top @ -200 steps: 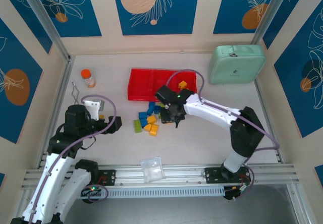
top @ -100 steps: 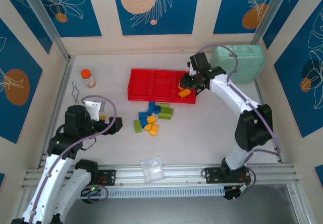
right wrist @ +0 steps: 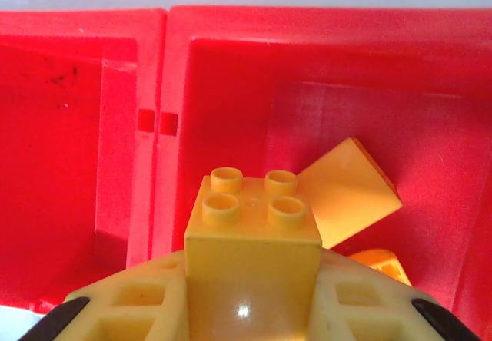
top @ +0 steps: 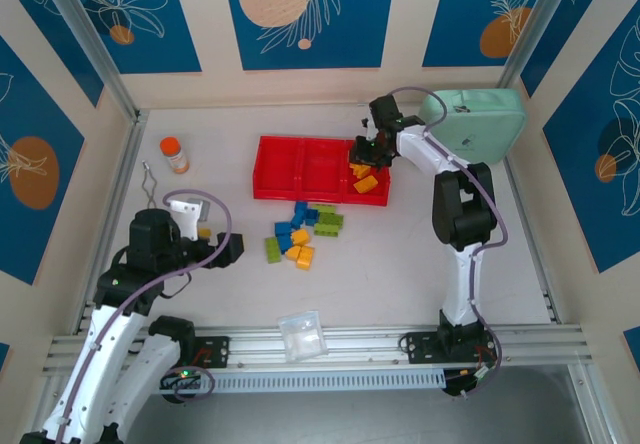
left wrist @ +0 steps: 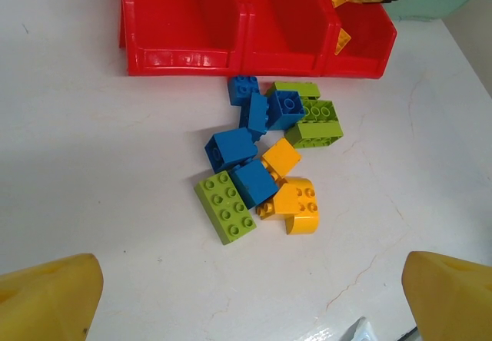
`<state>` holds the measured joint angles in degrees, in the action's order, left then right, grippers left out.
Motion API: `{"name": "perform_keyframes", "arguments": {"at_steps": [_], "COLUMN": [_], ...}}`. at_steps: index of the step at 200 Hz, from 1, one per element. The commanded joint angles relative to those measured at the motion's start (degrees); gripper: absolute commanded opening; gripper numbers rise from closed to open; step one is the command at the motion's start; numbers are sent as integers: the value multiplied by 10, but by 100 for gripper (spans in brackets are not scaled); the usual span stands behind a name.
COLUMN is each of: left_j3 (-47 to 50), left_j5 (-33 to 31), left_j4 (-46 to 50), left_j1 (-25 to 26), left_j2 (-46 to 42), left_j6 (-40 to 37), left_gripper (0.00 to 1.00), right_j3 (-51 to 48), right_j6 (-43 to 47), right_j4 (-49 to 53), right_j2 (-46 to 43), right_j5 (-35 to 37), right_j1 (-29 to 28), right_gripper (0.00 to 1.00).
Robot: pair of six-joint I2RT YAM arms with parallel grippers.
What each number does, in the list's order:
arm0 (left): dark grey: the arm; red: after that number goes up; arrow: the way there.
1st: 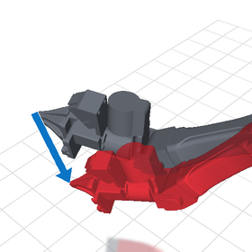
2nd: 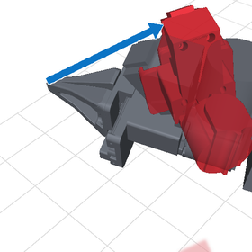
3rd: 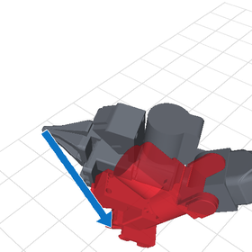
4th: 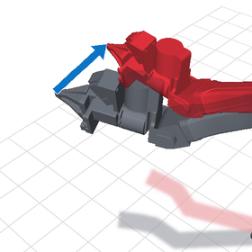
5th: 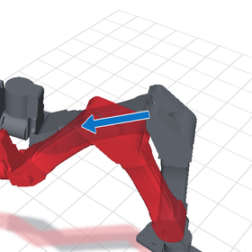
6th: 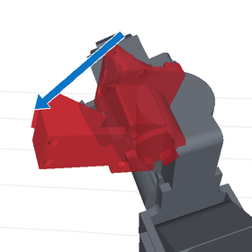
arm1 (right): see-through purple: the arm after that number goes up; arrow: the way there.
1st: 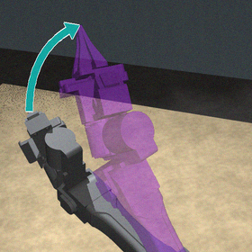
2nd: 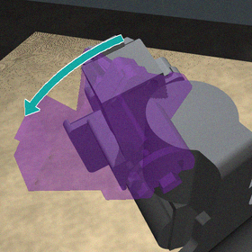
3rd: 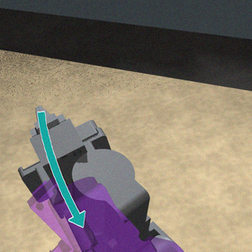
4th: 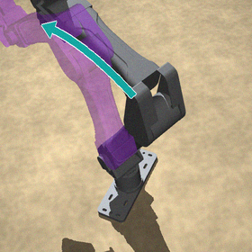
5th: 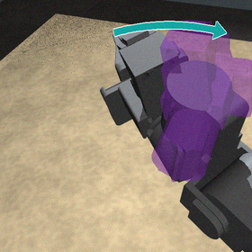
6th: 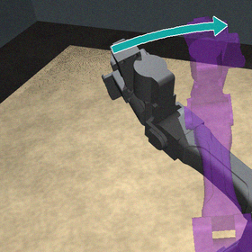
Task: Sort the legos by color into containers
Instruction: Place the lego in the container.
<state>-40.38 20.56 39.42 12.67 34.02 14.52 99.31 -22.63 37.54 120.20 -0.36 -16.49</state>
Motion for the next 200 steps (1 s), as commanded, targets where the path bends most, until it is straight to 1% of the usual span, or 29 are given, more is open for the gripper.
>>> {"name": "perform_keyframes", "arguments": {"at_steps": [1, 40, 50, 62, 72, 95, 102, 134, 157, 173, 189, 200], "left_j3": [3, 3, 3, 3, 3, 3, 3, 3, 3, 3, 4, 4], "left_j5": [6, 1, -1, 0, -1, -1, -1, 0, -1, 0, 0, 0], "left_j4": [-11, -11, -11, -12, -11, -11, -11, -11, -11, -12, -12, -12], "left_j1": [6, 6, 6, 6, 6, 6, 6, 6, 6, 6, 6, 6], "left_j2": [4, 6, 5, 6, 6, 6, 6, 5, 3, 0, -1, -1], "left_j6": [-13, -13, -13, -12, -12, -12, -11, -12, -12, -12, -13, -13], "left_gripper": [99, 99, 99, 99, 100, 99, 99, 99, 99, 100, 99, 99], "right_j3": [34, 44, 43, 43, 42, 42, 42, 37, 28, 13, -5, -19], "right_j6": [10, 8, 8, 7, 8, 13, 14, 13, 11, 10, 11, 13], "right_j4": [27, 43, 45, 50, 52, 60, 61, 66, 73, 75, 78, 81], "right_j2": [8, 19, 18, 14, 11, -1, -5, -28, -47, -68, -98, -123], "right_j5": [-17, -11, -8, -1, 3, 18, 20, 25, 30, 29, 31, 34], "right_j1": [-1, -2, -4, -6, -10, -16, -19, -24, -24, -27, -35, -43], "right_gripper": [28, 39, 43, 53, 56, 66, 68, 69, 64, 64, 65, 69]}}
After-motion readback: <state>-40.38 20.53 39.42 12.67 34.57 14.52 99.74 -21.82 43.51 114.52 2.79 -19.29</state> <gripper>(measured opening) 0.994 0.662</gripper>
